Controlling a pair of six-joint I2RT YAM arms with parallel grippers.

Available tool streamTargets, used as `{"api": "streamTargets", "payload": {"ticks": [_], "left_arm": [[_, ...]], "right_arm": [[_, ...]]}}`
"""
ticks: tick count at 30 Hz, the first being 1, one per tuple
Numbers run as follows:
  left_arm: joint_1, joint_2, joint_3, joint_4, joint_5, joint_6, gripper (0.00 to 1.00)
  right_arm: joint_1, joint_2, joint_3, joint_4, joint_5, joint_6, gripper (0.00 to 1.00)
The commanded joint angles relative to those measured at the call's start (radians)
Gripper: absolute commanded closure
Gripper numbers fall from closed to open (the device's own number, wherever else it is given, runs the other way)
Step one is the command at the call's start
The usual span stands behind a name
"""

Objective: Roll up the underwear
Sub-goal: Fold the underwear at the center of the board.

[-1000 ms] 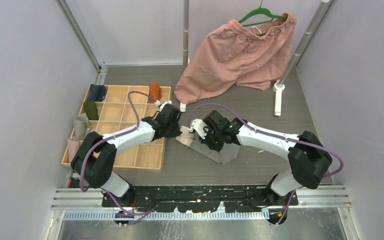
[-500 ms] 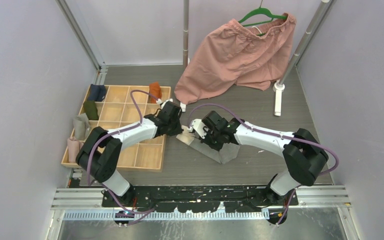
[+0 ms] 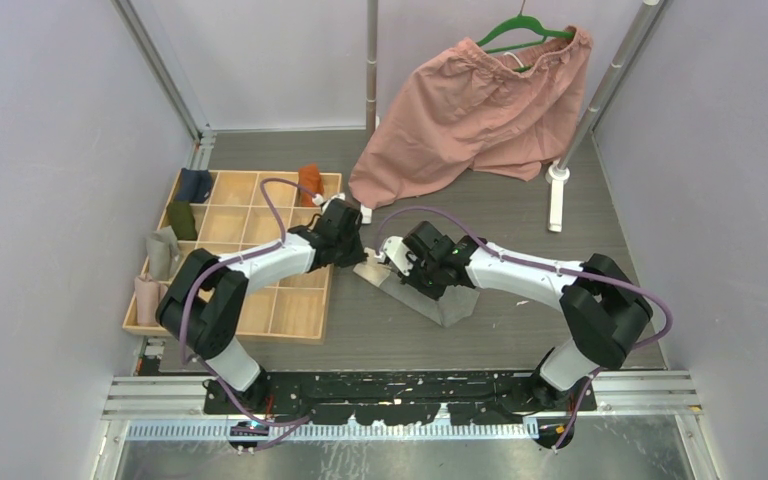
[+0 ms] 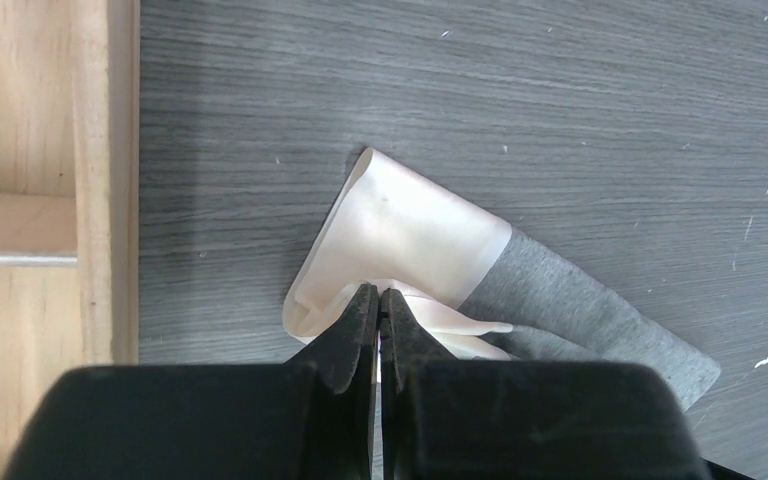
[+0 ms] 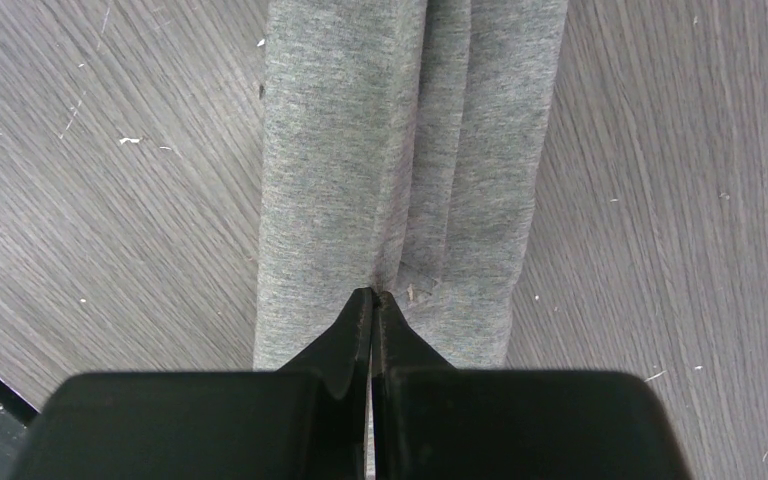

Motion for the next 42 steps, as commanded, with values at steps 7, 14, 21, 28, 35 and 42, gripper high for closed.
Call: {"api": "streamTargets", "payload": {"ticks": [7,14,21,28,35,42], "left_arm": [[0.025,0.018,0.058,0.066,0.019,0.016,0.99],[0.048,0.052,0.069,0.096,0.038,0.02,0.99],[0.062,0.091,0.077,0.145,0.08,0.018,0.99],[0.071,0.072,0.068,0.16,0.08,0.016,0.77],[0.075,-0.002,0.029,0.189,0.079,0.023,0.54],[0.075,-0.032,-0.075,0.356,0.206,0.044,0.79]], "right_arm": [[-0.008,0.001,0.005,0.015,0.021,0.001,0.99],[-0.012,0.0,0.006,0.018,0.018,0.007,0.99],[-0.014,0.002,0.006,0.021,0.013,0.014,0.99],[-0.015,0.0,0.005,0.023,0.016,0.017,0.99],[-0.02,0.006,0.006,0.027,0.019,0.025,0.99],[-0.024,0.0,0.003,0.051,0.034,0.038,0.99]]}}
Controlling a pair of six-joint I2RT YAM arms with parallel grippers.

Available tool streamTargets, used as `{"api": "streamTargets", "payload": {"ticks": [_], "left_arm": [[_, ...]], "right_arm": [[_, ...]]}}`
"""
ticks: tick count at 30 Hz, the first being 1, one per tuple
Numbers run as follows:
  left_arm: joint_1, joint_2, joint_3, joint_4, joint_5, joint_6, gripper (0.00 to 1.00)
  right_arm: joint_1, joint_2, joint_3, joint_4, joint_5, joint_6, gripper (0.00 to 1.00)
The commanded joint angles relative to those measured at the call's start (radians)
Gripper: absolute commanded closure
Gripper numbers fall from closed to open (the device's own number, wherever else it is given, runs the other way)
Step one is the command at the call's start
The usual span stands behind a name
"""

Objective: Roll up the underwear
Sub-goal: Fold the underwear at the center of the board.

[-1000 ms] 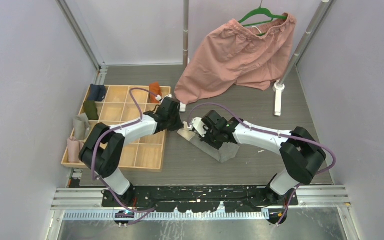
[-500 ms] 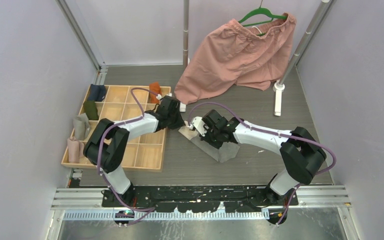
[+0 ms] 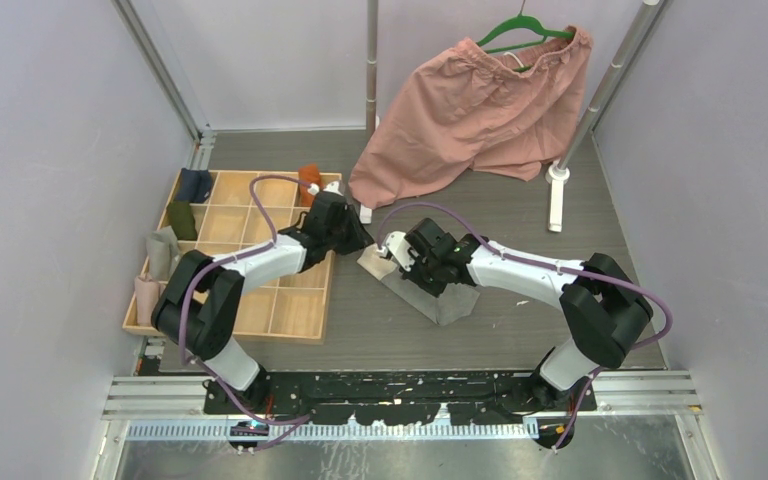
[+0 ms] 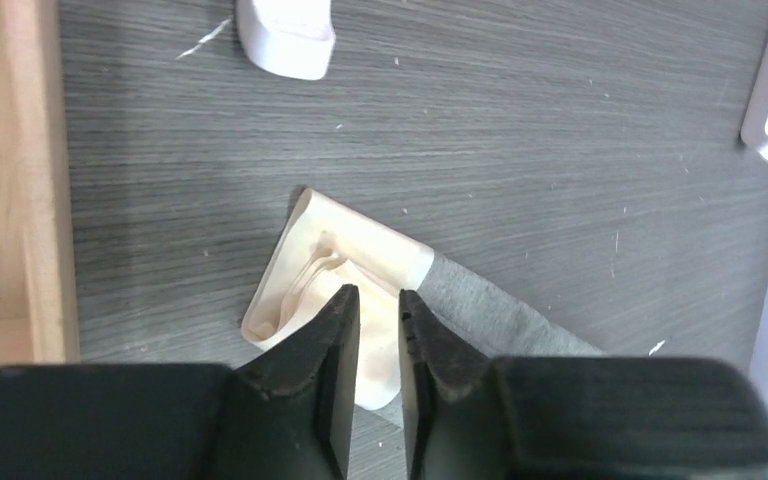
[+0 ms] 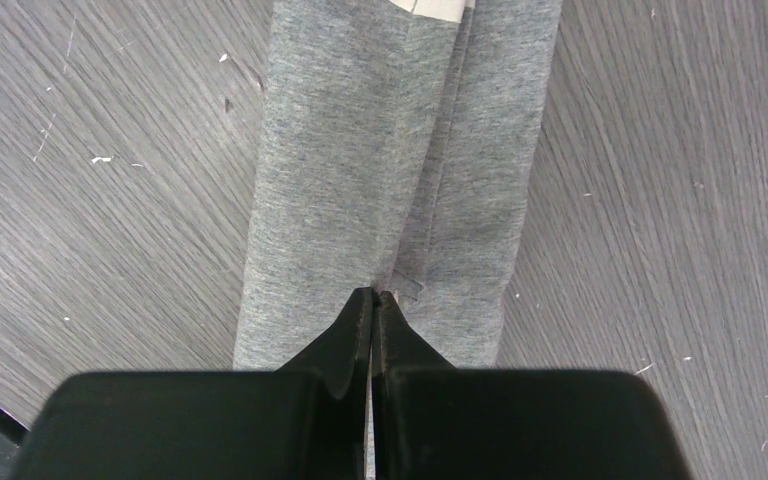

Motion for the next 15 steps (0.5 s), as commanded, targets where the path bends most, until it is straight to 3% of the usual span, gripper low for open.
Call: {"api": "streamTargets", "payload": {"ticks": [1,8,15], "left_arm": [[0.004,-0.019,-0.052,0.152,0.097,0.025,0.82],[0.004,0.002,-0.088,0.247,0.171,0.026,0.97],[0.004,-0.031,-0.131,0.288,0.186,0.028,0.99]], "right_arm": [[-0.005,-0.005,0.003,0.033,0.02,0.021,0.99],[-0.006,0.002,0.006,0.063,0.07,0.037,0.99],[-0.008,0.025,0.02,0.075,0.117,0.059,0.99]]}}
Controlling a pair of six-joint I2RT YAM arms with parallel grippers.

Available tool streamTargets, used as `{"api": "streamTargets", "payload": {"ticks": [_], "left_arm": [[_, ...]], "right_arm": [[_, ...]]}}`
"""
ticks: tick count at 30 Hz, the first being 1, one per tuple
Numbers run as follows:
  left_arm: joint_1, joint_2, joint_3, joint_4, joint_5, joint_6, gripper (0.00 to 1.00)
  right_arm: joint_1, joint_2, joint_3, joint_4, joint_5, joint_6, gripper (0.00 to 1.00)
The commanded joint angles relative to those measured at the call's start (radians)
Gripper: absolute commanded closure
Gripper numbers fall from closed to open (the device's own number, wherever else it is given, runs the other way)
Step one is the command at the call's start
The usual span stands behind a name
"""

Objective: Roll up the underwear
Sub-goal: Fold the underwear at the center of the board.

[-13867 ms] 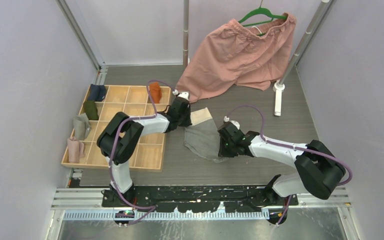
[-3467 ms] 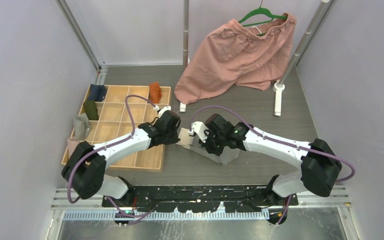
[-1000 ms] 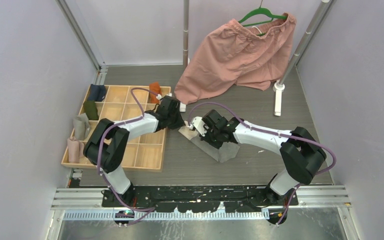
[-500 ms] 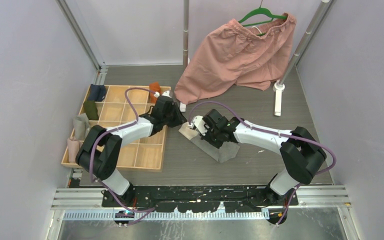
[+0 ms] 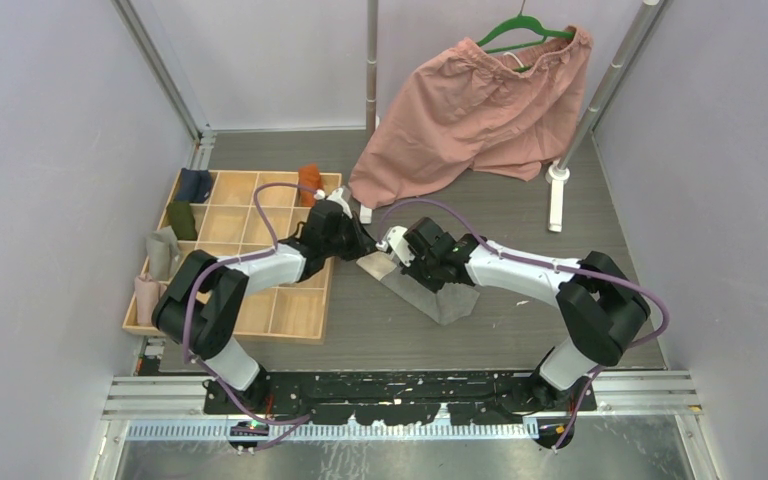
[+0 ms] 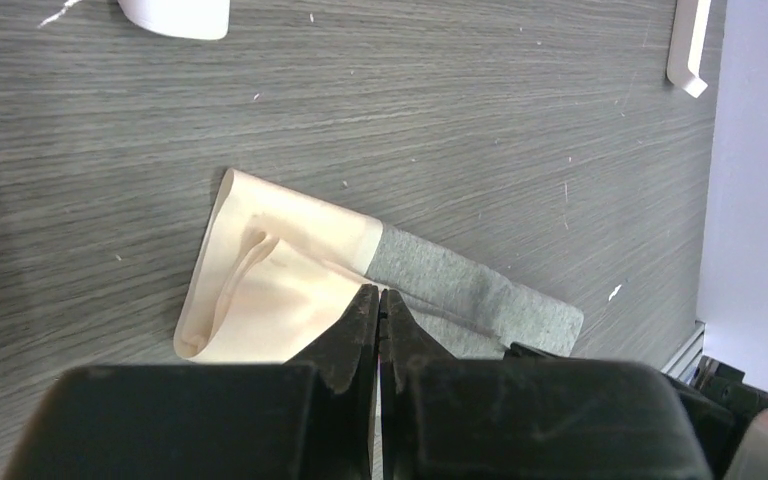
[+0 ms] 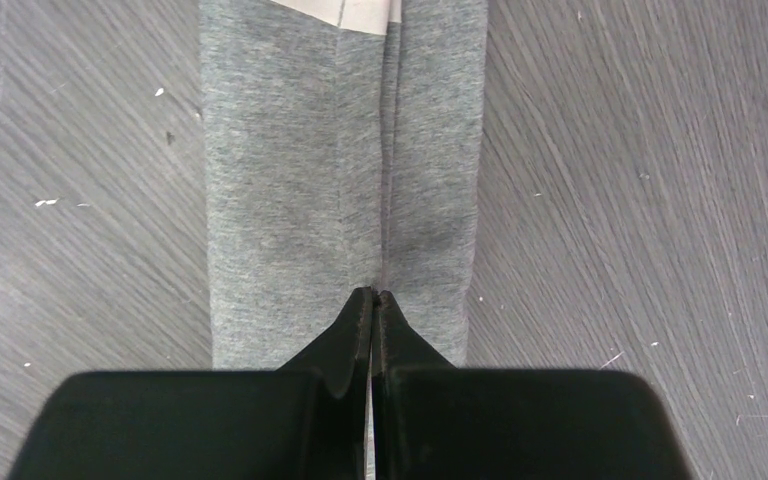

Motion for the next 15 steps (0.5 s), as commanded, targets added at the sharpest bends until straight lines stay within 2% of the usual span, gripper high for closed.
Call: {"api": "streamTargets", "payload": {"ticks": [1,11,15], "left_arm": [[0.004,-0.037,-0.035,0.082,0.029,0.017,0.99],[0.004,-0.064,-0.078,0.125,0.04,0.002,0.99],[0.004,-0.038,-0.071,0.155,0.1,0.012,0.99]], "right_arm": [[-0.006,0.02,0.02,0.033,0.047,0.025,0.99],[-0.014,0.041,0.033,0.022,0.075,0.043,0.99],[-0.014,0.049,0.039,0.02,0.074,0.048,0.93]]}}
